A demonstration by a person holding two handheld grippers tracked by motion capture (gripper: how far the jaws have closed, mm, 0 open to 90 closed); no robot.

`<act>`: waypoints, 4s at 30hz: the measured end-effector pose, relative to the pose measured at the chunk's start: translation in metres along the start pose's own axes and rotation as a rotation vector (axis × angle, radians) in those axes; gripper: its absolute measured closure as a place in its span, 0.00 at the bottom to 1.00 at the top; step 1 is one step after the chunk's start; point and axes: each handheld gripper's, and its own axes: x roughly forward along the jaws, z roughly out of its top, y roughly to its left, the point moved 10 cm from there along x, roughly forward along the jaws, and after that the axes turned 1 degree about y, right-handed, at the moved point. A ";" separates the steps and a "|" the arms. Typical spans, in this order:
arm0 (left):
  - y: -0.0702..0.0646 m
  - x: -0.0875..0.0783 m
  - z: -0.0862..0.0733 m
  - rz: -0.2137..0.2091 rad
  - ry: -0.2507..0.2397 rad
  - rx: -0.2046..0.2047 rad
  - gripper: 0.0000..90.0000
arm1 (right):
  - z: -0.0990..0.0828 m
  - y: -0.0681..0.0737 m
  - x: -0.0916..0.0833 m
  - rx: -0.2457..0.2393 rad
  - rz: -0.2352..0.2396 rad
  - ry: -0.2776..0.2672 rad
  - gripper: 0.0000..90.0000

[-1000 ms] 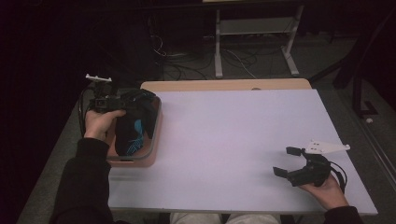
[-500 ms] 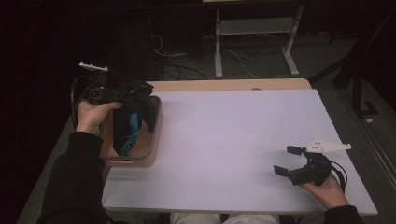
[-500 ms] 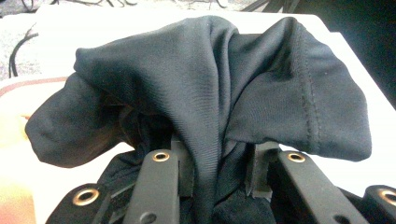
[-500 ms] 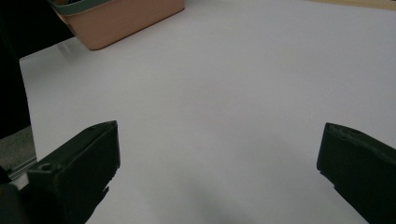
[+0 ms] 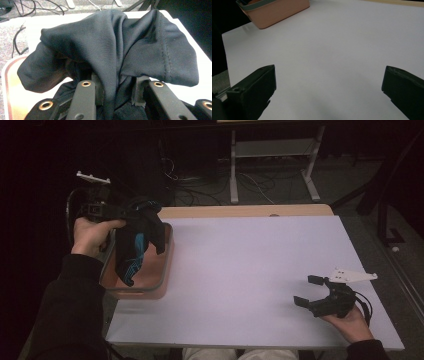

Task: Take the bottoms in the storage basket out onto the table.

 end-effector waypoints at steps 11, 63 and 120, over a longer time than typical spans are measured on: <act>-0.013 -0.015 0.013 0.008 -0.006 0.030 0.78 | 0.000 0.001 0.000 0.004 0.002 0.000 0.00; -0.146 0.022 0.053 -0.143 0.021 0.296 0.78 | 0.000 0.003 0.001 -0.008 0.013 0.008 0.00; -0.206 0.161 0.025 -0.296 0.139 0.332 0.78 | -0.002 0.010 0.002 -0.024 0.039 0.018 0.00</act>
